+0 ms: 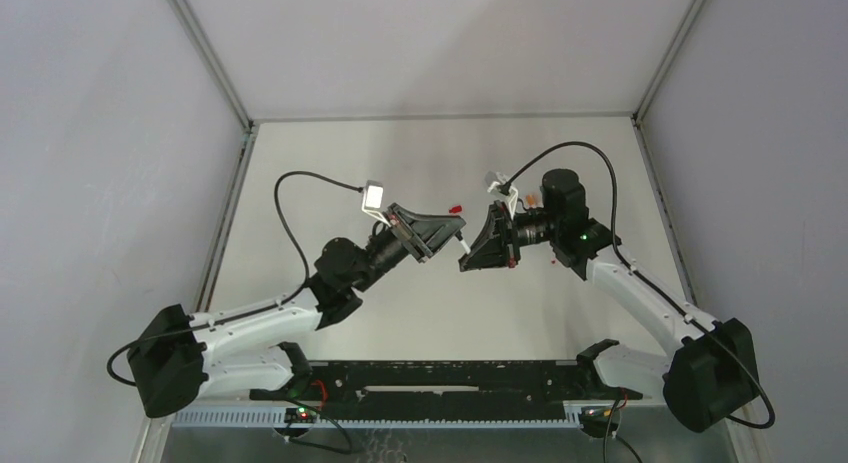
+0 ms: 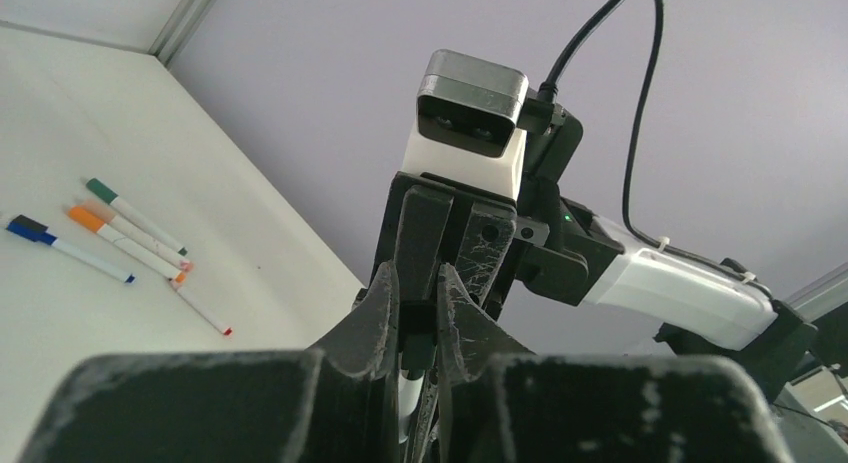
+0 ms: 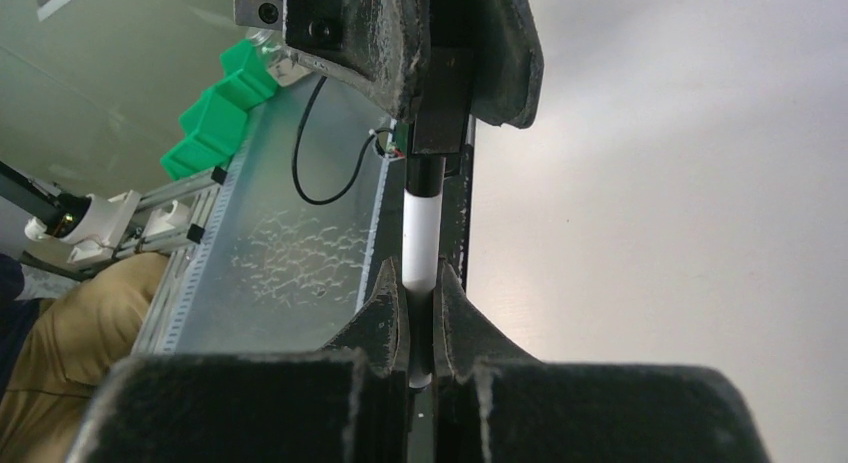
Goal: Insert the pens into the pen caps
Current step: Place the pen at the center of the board, then press the pen cap onto the pen.
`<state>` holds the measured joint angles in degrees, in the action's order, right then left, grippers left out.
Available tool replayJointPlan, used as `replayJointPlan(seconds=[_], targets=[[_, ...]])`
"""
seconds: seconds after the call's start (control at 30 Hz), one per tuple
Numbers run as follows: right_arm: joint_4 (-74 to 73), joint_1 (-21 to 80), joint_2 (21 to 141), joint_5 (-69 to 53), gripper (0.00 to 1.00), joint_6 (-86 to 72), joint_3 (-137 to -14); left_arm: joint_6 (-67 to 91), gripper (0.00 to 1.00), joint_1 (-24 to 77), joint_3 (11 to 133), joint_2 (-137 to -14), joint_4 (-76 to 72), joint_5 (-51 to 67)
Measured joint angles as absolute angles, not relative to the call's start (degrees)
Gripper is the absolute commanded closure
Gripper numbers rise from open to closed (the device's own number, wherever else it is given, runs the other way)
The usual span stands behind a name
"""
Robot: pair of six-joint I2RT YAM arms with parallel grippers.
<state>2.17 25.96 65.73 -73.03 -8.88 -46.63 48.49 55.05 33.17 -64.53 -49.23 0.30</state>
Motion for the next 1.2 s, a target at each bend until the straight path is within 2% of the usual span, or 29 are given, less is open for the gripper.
replayJointPlan(seconds=[0.33,0.6,0.7,1.0,1.2], targets=[[-1.23,26.68,68.2,-70.89,1.0,-1.17,-49.71,46.5,0.59,53.84,33.17,-60.71,-43.79,0.43],[-2.85,26.72,70.08,-68.97,1.0,2.22,-50.76,44.6,0.27,52.71,33.17,-56.18,-40.03,0.25],[-3.68,26.72,70.59,-68.6,1.0,2.98,-50.98,43.24,0.22,52.69,33.1,-54.15,-39.07,-0.03],[-6.17,26.22,71.05,-68.23,1.0,5.34,-51.7,34.28,0.18,52.58,33.06,-51.64,-31.33,-4.56],[-8.12,24.45,71.37,-68.16,1.0,7.18,-52.77,24.51,0.03,52.58,32.27,-50.92,-27.42,-8.93]])
